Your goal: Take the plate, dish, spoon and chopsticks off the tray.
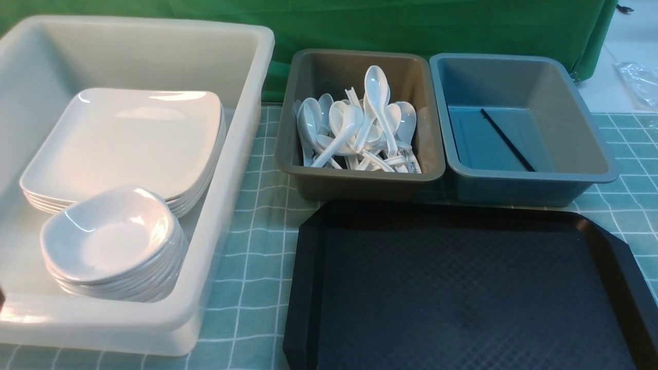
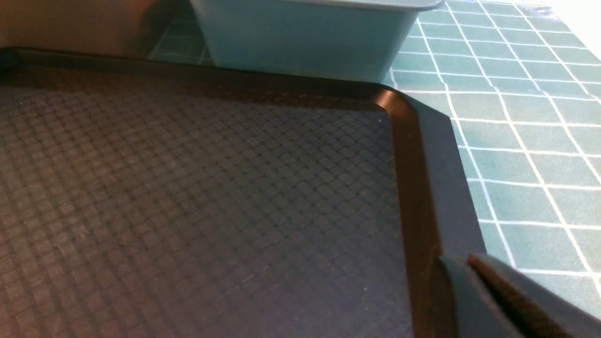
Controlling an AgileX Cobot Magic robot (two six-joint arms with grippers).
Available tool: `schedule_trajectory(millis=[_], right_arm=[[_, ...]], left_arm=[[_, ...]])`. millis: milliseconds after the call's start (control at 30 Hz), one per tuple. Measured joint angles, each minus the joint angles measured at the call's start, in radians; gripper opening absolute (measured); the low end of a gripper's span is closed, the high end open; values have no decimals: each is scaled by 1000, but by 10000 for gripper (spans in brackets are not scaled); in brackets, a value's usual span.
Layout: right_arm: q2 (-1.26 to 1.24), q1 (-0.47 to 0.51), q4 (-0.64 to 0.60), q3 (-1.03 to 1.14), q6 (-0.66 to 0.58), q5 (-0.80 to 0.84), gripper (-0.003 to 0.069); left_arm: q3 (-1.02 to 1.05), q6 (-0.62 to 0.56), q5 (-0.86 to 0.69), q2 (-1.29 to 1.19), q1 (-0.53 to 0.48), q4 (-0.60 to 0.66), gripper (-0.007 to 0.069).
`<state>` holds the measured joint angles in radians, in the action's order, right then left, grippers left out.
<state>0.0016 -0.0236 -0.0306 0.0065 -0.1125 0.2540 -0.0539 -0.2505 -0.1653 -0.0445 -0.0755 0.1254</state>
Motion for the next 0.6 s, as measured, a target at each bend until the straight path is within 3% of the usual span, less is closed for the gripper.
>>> schedule_trajectory(millis=[167,600], right_arm=[[0,0,-1,0,0,-1,84],[0,0,0,0,2,-4,113]], left_arm=[[60,42,-83,43,-36,19,15],[60,48,-80,43,-36,41,15]])
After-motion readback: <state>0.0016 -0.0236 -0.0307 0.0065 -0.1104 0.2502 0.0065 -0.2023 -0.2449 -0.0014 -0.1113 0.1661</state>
